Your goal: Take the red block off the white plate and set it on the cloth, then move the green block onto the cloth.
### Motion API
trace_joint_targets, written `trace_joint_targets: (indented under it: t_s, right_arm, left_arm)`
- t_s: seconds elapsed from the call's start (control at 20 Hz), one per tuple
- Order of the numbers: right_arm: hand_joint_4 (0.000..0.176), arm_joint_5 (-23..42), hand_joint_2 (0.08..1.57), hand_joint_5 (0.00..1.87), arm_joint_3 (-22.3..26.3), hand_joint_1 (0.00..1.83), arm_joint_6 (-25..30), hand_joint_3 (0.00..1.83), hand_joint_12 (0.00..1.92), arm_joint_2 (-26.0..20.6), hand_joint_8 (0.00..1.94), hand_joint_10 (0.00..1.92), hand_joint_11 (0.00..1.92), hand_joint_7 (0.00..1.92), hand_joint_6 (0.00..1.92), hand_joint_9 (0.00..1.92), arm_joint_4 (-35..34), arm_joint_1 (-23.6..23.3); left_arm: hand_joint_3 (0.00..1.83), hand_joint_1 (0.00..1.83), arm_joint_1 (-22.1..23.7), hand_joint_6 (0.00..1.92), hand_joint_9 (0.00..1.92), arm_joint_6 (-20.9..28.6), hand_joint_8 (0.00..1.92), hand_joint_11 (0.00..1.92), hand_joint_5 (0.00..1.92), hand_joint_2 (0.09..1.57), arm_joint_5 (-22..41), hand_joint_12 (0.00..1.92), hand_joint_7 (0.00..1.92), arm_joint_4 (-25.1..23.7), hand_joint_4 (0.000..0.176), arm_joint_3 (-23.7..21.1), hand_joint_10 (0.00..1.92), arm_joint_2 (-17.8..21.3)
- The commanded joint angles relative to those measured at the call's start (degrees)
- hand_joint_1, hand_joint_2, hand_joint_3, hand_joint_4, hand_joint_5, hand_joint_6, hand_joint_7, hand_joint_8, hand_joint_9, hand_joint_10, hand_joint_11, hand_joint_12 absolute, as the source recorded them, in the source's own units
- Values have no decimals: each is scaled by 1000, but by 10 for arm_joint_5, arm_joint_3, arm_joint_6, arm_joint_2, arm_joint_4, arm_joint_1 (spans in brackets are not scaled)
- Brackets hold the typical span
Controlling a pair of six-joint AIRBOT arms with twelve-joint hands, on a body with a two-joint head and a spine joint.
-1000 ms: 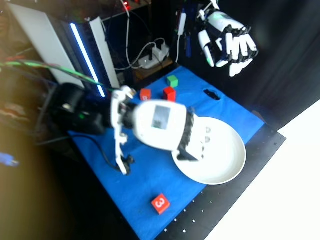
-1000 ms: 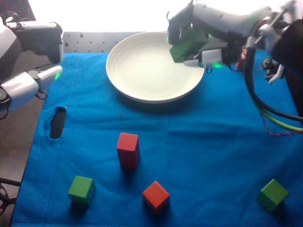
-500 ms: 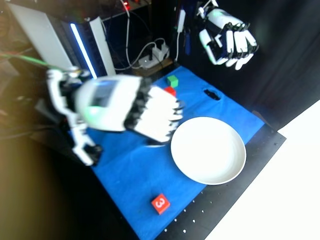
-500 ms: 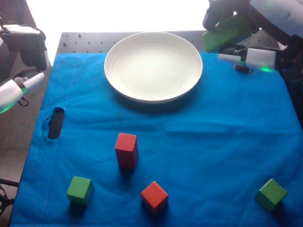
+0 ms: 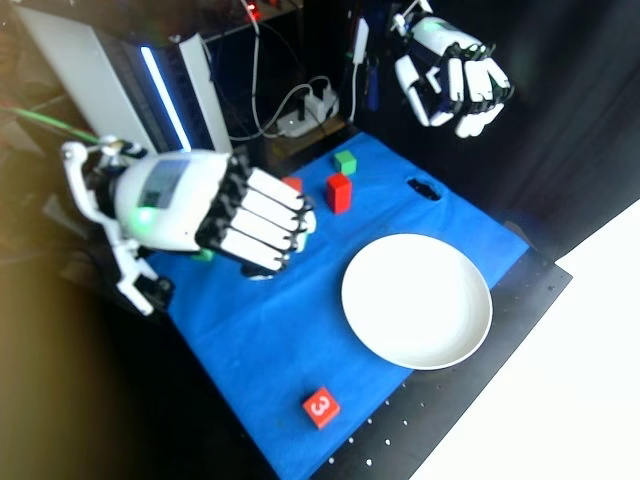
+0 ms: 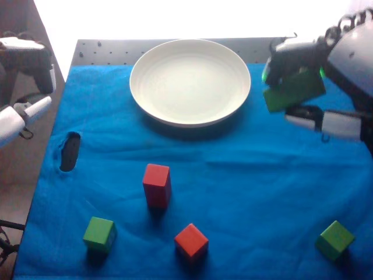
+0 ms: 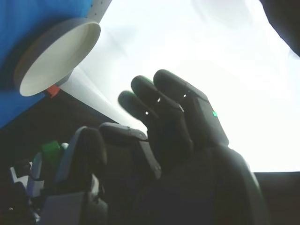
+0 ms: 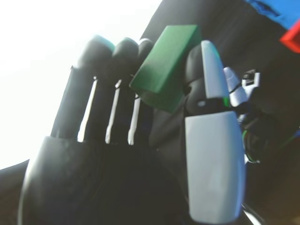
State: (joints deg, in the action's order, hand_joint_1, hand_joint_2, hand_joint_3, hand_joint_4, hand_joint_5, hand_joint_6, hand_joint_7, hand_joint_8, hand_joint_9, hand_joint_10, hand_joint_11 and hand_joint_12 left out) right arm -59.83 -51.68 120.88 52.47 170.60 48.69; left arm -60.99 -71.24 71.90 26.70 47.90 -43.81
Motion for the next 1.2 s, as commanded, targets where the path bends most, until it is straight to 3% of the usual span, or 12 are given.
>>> trace_joint_targets:
  t_s: [0.0,0.1,0.15,0.2,0.25,0.75,0.9,0.95,1.0,1.05,1.1,1.15]
  right_arm:
    - [0,-74,1157,825,5,1379,1,0,1760,-4,1206,1410,861,900,1098,841,20,2]
    - [0,-76,1163,827,13,1372,1,2,1795,-6,1231,1425,777,888,1124,813,20,22]
    - [0,-77,1184,772,16,1365,1,12,1802,-5,1294,1483,770,841,1202,780,20,31]
    - [0,-77,1195,739,17,1362,1,15,1813,-4,1322,1522,776,827,1229,761,19,42]
    - [0,-77,1166,794,19,1372,3,2,1718,-2,1192,1434,836,893,1156,831,11,54]
    - [0,-56,1131,922,7,1382,52,0,1648,22,1185,1353,894,931,880,885,-12,107]
    - [0,-56,1016,708,8,1313,52,0,1522,22,942,1173,811,873,907,872,-12,107]
    - [0,-56,950,490,8,1196,52,0,1580,22,737,1009,366,568,735,501,-12,107]
    - [0,-56,914,325,9,1071,54,0,1407,22,411,735,72,313,511,178,-12,107]
    - [0,-56,897,246,8,1030,57,0,1203,22,234,565,14,191,409,55,-12,107]
    - [0,-56,871,183,8,995,58,0,986,22,102,354,2,89,320,10,-12,107]
    - [0,-56,873,154,8,974,58,0,745,22,36,153,0,41,268,1,-12,107]
  left_arm:
    - [1,815,2,1499,502,-1,642,194,627,1306,82,1493,643,-7,175,0,898,4]
    - [0,814,-2,1505,492,-1,557,209,623,1309,87,1475,666,-5,176,-2,910,4]
    - [0,1034,-3,1417,490,-1,1393,210,704,1312,90,1510,573,-5,32,-2,952,4]
    - [0,855,-3,1487,462,-1,1015,185,638,1312,92,1515,516,-5,147,-3,962,4]
    - [0,813,-4,1514,451,-1,803,174,617,1315,94,1541,555,-5,170,-4,970,4]
    - [1,810,-4,1512,500,-1,500,159,617,1310,97,1442,642,-5,176,-6,722,4]
    - [0,815,-4,1502,512,-1,506,172,624,1307,97,1473,663,-5,176,-6,751,4]
    - [2,1040,-4,1389,511,-1,1412,177,715,1310,97,1493,558,-5,12,-6,781,3]
    - [0,866,-4,1467,492,-1,1028,172,652,1304,97,1499,498,-5,143,-6,806,3]
    - [0,825,-4,1494,490,-1,812,181,631,1307,97,1500,547,-5,169,-6,831,3]
    - [0,1041,-4,1397,489,-1,1491,185,713,1318,98,1514,519,-5,1,-6,857,3]
    - [0,869,-4,1463,482,-1,1064,182,655,1304,98,1498,486,-5,141,-6,858,3]
